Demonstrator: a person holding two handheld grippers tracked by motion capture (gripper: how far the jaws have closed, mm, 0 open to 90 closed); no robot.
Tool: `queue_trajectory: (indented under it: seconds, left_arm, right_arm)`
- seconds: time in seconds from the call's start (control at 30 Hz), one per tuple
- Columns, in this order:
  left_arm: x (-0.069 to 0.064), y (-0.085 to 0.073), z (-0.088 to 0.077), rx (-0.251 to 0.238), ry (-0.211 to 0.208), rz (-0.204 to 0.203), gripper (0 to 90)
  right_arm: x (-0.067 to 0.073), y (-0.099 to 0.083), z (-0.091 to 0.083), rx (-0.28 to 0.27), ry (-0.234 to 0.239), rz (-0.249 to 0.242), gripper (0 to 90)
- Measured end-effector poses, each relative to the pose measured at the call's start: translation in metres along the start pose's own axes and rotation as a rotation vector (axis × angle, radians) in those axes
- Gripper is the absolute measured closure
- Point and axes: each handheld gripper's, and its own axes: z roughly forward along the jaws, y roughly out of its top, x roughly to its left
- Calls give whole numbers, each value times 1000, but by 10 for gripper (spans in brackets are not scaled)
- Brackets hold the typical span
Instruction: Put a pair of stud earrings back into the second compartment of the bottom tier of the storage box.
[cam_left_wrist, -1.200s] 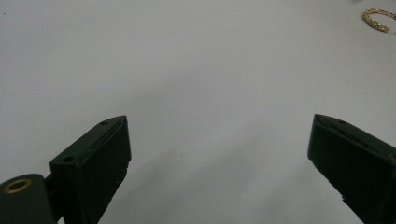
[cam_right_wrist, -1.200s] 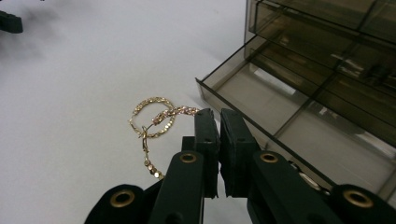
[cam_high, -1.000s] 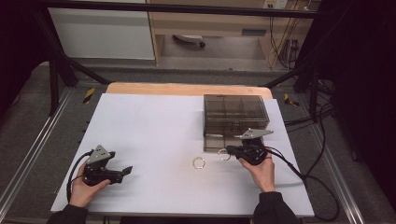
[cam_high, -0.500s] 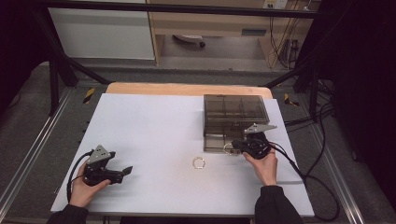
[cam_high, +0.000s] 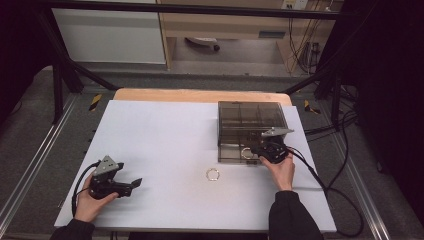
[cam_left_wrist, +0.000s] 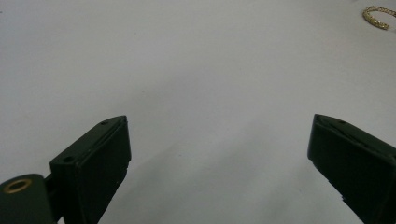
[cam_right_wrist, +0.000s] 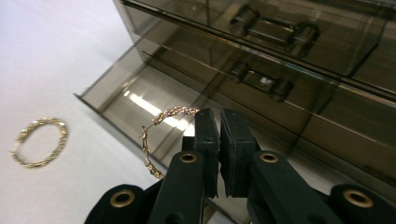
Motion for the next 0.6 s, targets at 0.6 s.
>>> queue_trajectory:
  seconds: [0.6]
  left_arm:
    - [0,0,0,0,0,0,58]
  right_arm:
    - [-8,-5,17,45,-36,16,861]
